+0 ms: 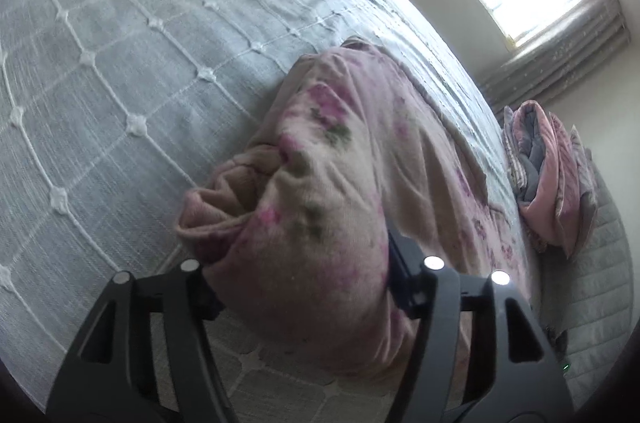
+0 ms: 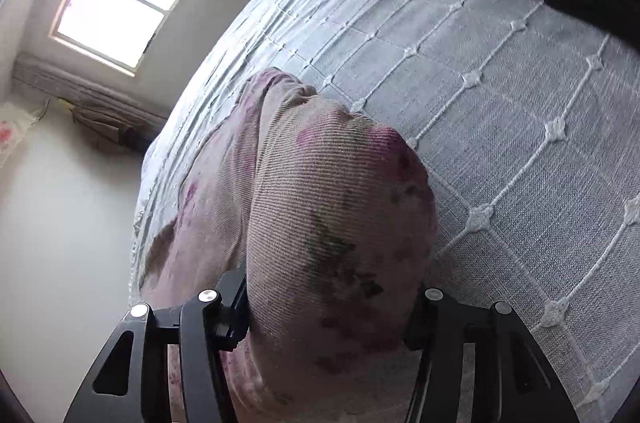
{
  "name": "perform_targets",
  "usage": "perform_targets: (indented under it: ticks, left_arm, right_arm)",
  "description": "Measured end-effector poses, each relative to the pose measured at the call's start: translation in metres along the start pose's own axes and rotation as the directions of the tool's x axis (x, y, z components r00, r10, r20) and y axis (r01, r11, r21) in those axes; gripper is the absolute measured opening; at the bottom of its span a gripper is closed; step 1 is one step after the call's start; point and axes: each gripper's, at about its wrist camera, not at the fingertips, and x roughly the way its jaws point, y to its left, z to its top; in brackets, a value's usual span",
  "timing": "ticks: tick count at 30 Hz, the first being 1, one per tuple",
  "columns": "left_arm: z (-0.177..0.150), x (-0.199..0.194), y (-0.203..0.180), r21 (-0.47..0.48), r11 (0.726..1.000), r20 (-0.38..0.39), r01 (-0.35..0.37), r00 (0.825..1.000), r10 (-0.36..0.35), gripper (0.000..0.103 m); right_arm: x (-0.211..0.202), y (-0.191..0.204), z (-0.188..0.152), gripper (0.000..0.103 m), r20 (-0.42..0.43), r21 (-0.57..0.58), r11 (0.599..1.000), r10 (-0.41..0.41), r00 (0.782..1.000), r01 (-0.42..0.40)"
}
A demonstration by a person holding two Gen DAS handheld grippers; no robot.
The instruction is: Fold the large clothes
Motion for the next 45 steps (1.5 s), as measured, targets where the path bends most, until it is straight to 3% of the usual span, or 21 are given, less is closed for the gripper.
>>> perform_targets:
  ticks: [5, 8, 12, 18, 22, 29, 34, 36, 40, 42, 45]
  left_arm:
    - [0.002, 0.006, -0.007, 0.037, 0.998, 0.003, -0.044, 0.999, 0.044, 0.072]
    - [0.000, -0.001, -0.018, 0.086, 0.992, 0.049, -0.088, 0.995, 0.084, 0.055]
    - [-0.004, -0.014, -0.040, 0.175, 0.971, 0.125, -0.162, 0.982, 0.141, 0.044]
    - [-0.003, -0.036, -0.074, 0.287, 0.932, 0.242, -0.222, 0.958, 0.153, 0.039]
    - [0.003, -0.048, -0.083, 0.287, 0.938, 0.252, -0.194, 0.960, 0.121, 0.037]
    - [0.044, -0.065, -0.094, 0.260, 0.962, 0.198, -0.081, 0.980, 0.029, 0.035]
    - [0.113, -0.099, -0.086, 0.256, 0.966, 0.210, -0.037, 0.977, -0.018, 0.033]
    - [0.150, -0.123, -0.072, 0.243, 0.969, 0.257, -0.050, 0.966, -0.014, 0.033]
    - [0.225, -0.192, -0.018, 0.172, 0.982, 0.371, -0.080, 0.928, 0.011, 0.033]
    - [0.251, -0.239, 0.024, 0.115, 0.988, 0.456, -0.099, 0.889, 0.036, 0.033]
    - [0.258, -0.306, 0.088, 0.055, 0.988, 0.580, -0.143, 0.810, 0.085, 0.033]
  right_arm:
    - [0.003, -0.008, 0.001, 0.058, -0.031, 0.048, 0.999, 0.018, 0.999, -0.017]
    - [-0.002, -0.003, 0.000, 0.056, -0.003, 0.023, 1.000, 0.002, 1.000, -0.002]
    - [-0.016, 0.023, -0.004, 0.048, 0.057, -0.073, 0.997, -0.022, 0.998, 0.026]
    - [-0.037, 0.065, -0.020, 0.039, 0.197, -0.287, 0.945, -0.106, 0.975, 0.160]
    - [-0.046, 0.066, -0.016, 0.036, 0.204, -0.287, 0.946, -0.089, 0.975, 0.147]
    - [-0.065, 0.086, -0.011, 0.030, 0.243, -0.325, 0.940, -0.023, 0.970, 0.104]
    - [-0.069, 0.139, -0.008, 0.026, 0.252, -0.323, 0.946, 0.050, 0.966, 0.036]
    - [-0.073, 0.177, -0.011, 0.025, 0.241, -0.358, 0.934, 0.099, 0.965, -0.006]
    - [-0.075, 0.286, -0.044, 0.024, 0.229, -0.518, 0.852, 0.219, 0.948, -0.072]
    - [-0.063, 0.341, -0.066, 0.024, 0.179, -0.580, 0.802, 0.296, 0.938, -0.143]
    - [-0.032, 0.416, -0.100, 0.024, 0.063, -0.629, 0.726, 0.406, 0.912, -0.280]
